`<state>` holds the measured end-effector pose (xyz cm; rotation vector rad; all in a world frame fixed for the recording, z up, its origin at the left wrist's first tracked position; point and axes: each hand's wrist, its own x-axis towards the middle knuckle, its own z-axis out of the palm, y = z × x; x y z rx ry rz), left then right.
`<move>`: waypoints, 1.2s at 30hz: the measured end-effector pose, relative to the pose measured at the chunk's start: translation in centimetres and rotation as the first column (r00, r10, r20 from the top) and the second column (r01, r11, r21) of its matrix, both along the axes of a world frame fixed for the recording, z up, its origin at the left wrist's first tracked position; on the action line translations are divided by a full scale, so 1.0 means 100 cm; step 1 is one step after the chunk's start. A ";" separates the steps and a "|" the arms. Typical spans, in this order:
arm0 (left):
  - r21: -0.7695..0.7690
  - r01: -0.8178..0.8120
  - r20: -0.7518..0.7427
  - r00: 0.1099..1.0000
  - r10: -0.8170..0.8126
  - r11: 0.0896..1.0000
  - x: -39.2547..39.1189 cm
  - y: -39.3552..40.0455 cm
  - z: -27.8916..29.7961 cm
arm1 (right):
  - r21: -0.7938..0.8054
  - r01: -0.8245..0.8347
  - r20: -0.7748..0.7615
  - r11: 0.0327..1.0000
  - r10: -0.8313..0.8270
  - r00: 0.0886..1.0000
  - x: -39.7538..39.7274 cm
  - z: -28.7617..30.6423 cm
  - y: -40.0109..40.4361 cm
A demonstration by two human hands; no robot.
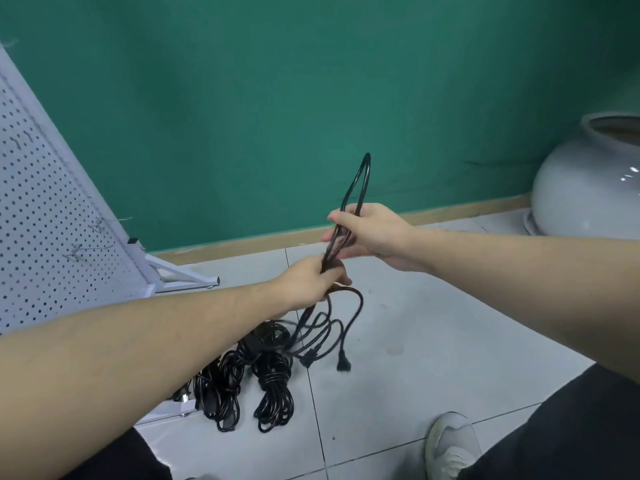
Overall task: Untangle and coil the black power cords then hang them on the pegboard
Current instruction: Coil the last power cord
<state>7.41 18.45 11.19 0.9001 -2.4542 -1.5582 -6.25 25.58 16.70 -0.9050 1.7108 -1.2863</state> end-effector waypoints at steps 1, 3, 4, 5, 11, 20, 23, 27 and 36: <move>0.085 -0.040 -0.048 0.998 0.044 0.996 -0.003 0.000 0.003 | 0.016 -0.006 -0.109 1.000 0.007 0.994 -0.004 0.000 -0.001; 0.224 -0.116 -0.154 0.976 0.153 0.968 -0.007 -0.003 0.013 | 0.152 -0.045 -0.322 0.987 0.092 0.942 -0.009 0.000 0.005; 0.288 -0.157 -0.198 0.956 0.219 0.945 -0.009 -0.006 0.017 | 0.255 -0.079 -0.354 0.964 0.169 0.920 -0.012 -0.002 0.009; 0.350 -0.195 -0.226 0.932 0.284 0.916 -0.010 -0.007 0.022 | 0.352 -0.135 -0.348 0.926 0.263 0.900 -0.013 -0.007 0.015; 0.492 -0.334 -0.195 0.858 0.475 0.804 -0.016 -0.019 0.027 | 0.420 -0.211 -0.382 0.883 0.383 0.841 -0.024 -0.014 0.024; 0.074 -0.393 0.059 0.919 0.390 0.916 -0.009 -0.041 0.004 | 0.218 -0.034 -0.145 0.975 0.067 0.987 -0.072 -0.002 0.046; -0.011 -0.380 0.149 0.914 0.377 0.925 -0.009 -0.044 0.000 | 0.228 0.097 -0.305 0.969 -0.024 0.952 -0.084 -0.005 0.048; 0.108 -0.407 0.236 0.897 0.374 0.907 -0.009 -0.038 -0.003 | 0.211 0.148 -0.318 0.966 -0.076 0.945 -0.091 -0.005 0.056; 0.278 -0.185 0.274 0.956 0.107 0.943 -0.008 -0.043 0.027 | 0.224 -0.151 -0.254 0.963 0.207 0.945 -0.068 0.014 0.058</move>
